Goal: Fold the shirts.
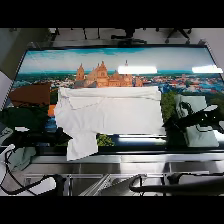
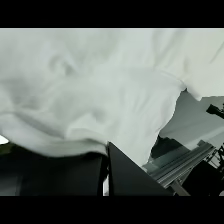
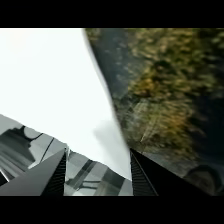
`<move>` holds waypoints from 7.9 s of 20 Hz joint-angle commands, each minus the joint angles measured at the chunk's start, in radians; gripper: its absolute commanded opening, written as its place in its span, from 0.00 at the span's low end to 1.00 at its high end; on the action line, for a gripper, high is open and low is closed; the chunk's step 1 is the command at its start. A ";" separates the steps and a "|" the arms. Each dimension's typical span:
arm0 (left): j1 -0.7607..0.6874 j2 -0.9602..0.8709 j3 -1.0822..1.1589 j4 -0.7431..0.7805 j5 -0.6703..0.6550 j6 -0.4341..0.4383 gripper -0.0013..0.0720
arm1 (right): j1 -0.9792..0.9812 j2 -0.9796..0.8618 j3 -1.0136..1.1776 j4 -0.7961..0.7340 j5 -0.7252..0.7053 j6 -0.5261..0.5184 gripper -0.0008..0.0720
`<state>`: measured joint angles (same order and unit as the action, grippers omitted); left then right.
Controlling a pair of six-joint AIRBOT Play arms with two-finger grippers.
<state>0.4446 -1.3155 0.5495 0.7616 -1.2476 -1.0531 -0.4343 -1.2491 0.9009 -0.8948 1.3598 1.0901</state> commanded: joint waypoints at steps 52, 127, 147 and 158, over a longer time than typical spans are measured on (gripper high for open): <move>-0.366 -0.496 1.319 0.253 -0.154 -0.392 0.96 | 0.169 -0.267 0.376 0.203 -0.364 -0.239 0.71; -0.627 -0.064 1.397 -0.108 -0.165 -0.300 0.05 | 0.612 -0.331 0.516 0.250 -0.171 0.046 0.86; -0.627 -0.065 1.396 -0.101 -0.220 -0.289 0.05 | -0.190 0.127 0.677 0.523 -0.244 0.093 0.04; -0.627 -0.065 1.395 -0.101 -0.224 -0.270 0.05 | -0.465 0.140 0.676 0.420 0.018 0.355 0.04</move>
<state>-0.1814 -1.3804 1.9457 0.6605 -1.4700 -1.3266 -0.8635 -1.1179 1.5764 -0.4339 1.2888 1.3708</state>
